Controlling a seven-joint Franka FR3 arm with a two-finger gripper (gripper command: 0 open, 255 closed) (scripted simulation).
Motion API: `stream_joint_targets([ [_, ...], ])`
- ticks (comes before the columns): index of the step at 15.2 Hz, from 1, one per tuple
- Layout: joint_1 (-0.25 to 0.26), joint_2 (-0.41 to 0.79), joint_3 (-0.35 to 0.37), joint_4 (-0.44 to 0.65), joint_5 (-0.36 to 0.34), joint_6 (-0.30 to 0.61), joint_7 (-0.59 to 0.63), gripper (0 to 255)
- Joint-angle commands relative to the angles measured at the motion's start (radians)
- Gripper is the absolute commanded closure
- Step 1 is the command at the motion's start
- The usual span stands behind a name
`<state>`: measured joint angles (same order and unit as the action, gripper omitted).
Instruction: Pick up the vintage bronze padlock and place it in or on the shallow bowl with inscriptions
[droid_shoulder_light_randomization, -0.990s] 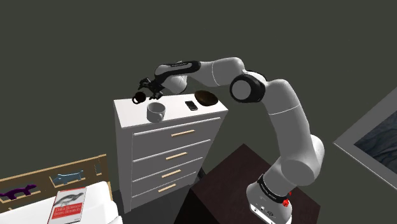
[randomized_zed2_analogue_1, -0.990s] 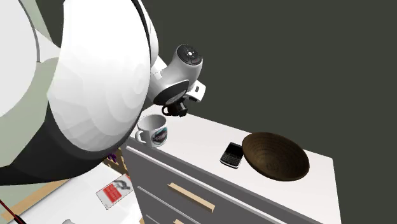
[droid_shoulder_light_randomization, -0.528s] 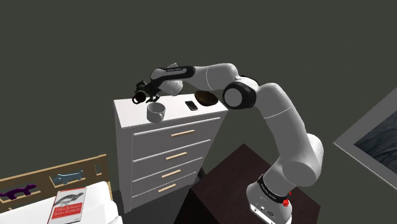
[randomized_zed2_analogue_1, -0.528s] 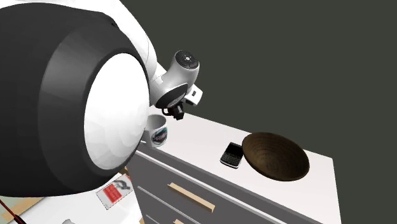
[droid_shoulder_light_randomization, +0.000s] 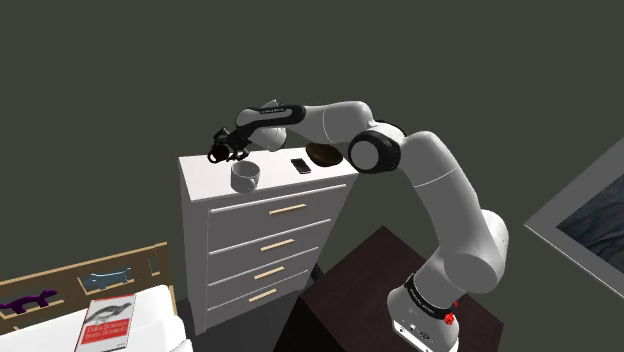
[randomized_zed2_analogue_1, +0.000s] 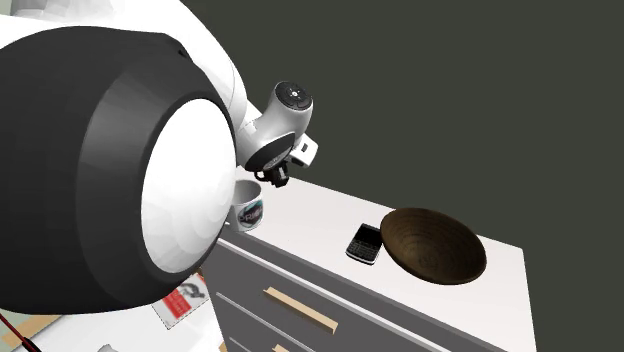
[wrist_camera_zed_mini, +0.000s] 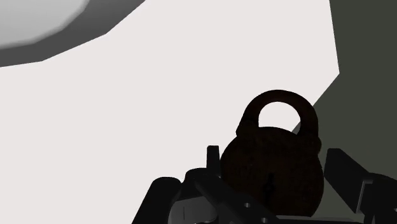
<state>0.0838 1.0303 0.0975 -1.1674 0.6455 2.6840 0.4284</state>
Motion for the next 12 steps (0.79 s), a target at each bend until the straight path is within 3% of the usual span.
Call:
stream_joint_targets([
  [1, 0.0, 0.0, 0.0, 0.0, 0.0, 0.0, 0.0, 255],
  [12, 0.003, -0.03, -0.009, -0.014, -0.005, -0.015, 0.014, 255],
])
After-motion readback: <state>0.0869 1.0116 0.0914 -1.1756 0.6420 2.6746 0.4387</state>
